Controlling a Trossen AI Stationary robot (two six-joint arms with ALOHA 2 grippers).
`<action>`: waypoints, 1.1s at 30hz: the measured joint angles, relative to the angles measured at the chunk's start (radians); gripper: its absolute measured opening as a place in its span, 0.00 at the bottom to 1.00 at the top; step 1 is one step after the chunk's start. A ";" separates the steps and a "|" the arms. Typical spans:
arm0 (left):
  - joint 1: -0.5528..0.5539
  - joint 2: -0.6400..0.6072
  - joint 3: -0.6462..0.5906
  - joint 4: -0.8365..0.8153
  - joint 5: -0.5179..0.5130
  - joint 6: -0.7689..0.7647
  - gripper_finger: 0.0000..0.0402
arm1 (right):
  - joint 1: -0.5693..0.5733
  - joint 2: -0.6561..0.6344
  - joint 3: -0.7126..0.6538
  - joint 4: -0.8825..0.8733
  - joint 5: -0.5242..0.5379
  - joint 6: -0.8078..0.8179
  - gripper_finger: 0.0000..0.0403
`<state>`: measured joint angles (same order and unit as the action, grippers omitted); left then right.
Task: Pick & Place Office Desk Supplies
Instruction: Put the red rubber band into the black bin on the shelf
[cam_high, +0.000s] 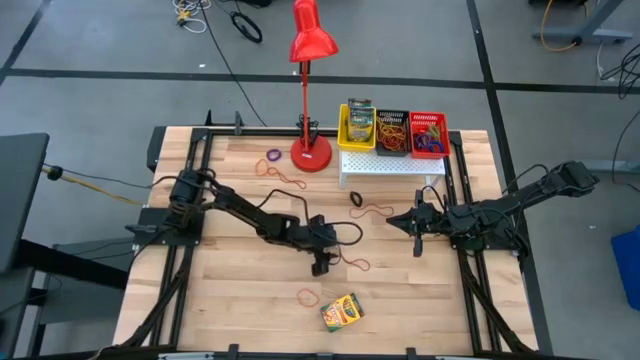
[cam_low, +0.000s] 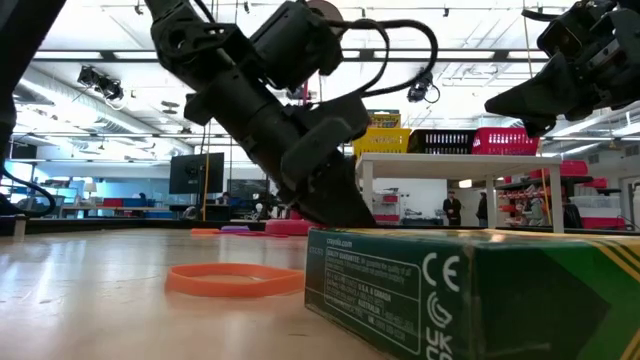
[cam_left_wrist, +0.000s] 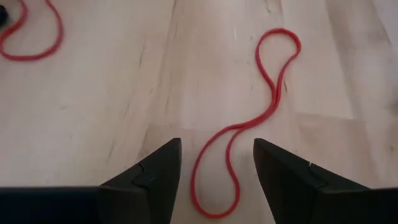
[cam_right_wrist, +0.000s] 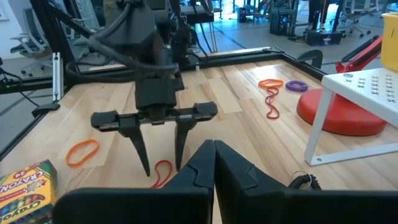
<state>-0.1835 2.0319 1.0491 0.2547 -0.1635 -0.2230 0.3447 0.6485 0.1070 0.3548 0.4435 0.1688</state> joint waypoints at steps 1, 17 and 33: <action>0.000 0.003 0.000 0.001 0.000 0.000 0.52 | 0.000 0.000 0.000 0.000 0.000 0.000 0.02; 0.000 -0.001 0.001 -0.042 0.012 0.009 0.13 | 0.000 0.000 0.000 -0.009 0.000 0.003 0.02; -0.041 -0.064 -0.005 -0.124 -0.100 0.071 0.01 | 0.000 0.000 0.000 -0.021 0.006 -0.001 0.02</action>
<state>-0.2240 1.9675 1.0443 0.1307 -0.2635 -0.1523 0.3447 0.6485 0.1070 0.3336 0.4491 0.1678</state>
